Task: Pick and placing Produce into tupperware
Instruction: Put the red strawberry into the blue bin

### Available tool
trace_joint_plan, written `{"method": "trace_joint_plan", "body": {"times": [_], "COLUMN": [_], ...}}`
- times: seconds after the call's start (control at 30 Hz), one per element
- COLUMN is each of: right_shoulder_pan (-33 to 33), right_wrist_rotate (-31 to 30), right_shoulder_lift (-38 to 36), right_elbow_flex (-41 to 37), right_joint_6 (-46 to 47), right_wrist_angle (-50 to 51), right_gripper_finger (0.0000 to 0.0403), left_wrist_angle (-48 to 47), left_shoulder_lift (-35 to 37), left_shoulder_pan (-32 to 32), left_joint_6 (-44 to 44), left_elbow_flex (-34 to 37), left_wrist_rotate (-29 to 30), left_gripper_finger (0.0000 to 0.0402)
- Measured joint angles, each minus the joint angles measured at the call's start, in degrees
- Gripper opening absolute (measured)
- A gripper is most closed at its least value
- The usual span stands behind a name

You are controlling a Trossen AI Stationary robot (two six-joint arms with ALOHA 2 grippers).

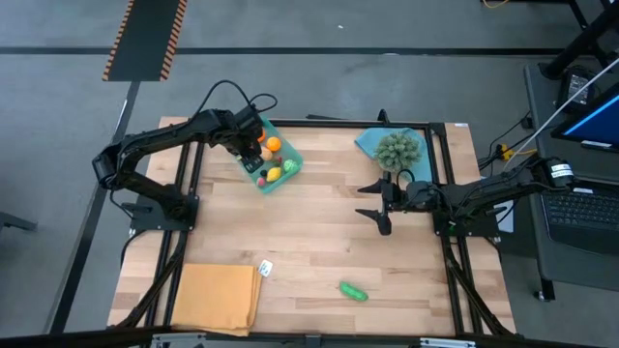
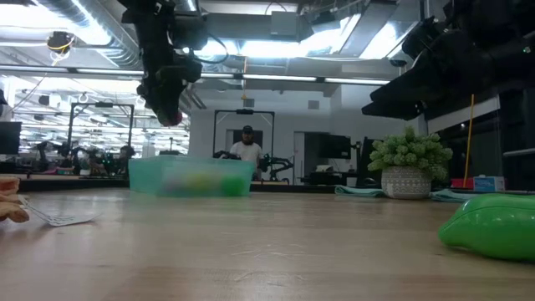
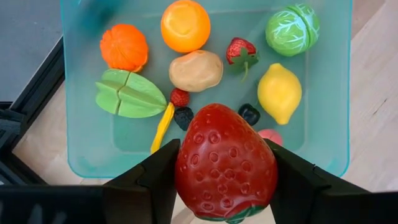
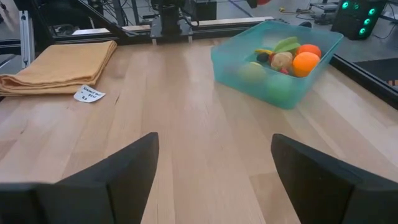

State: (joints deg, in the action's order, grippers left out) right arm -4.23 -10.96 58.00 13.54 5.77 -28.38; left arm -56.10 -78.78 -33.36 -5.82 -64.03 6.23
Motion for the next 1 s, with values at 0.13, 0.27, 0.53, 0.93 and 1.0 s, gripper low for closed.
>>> {"method": "trace_joint_plan", "body": {"times": [0.13, 0.27, 0.53, 0.93, 1.0], "right_shoulder_pan": [0.0, 0.0, 0.0, 0.0, 0.0], "right_wrist_rotate": [0.0, 0.0, -0.02, -0.02, -0.02], "right_shoulder_lift": [0.0, 0.0, 0.0, -0.02, -0.02], "right_elbow_flex": [0.0, 0.0, 0.0, 0.0, 0.0], "right_joint_6": [0.0, 0.01, -0.01, 0.01, 0.01], "right_wrist_angle": [0.0, 0.0, 0.02, 0.0, 0.0], "right_gripper_finger": [0.0312, 0.0312, 0.0312, 0.0312, 0.0312], "left_wrist_angle": [0.28, 3.16, 4.77, 14.44, 16.06], "left_shoulder_lift": [0.0, 0.02, 0.03, 0.04, 0.04], "left_shoulder_pan": [0.0, 0.36, 1.65, 1.66, 1.66], "left_joint_6": [-0.23, -1.51, -1.98, -2.86, -2.84], "left_elbow_flex": [0.07, 1.19, 5.37, 12.86, 13.67], "left_wrist_rotate": [0.01, 0.01, -0.01, 0.01, 0.0], "left_gripper_finger": [0.0188, 0.0188, 0.0188, 0.0188, 0.0188]}}
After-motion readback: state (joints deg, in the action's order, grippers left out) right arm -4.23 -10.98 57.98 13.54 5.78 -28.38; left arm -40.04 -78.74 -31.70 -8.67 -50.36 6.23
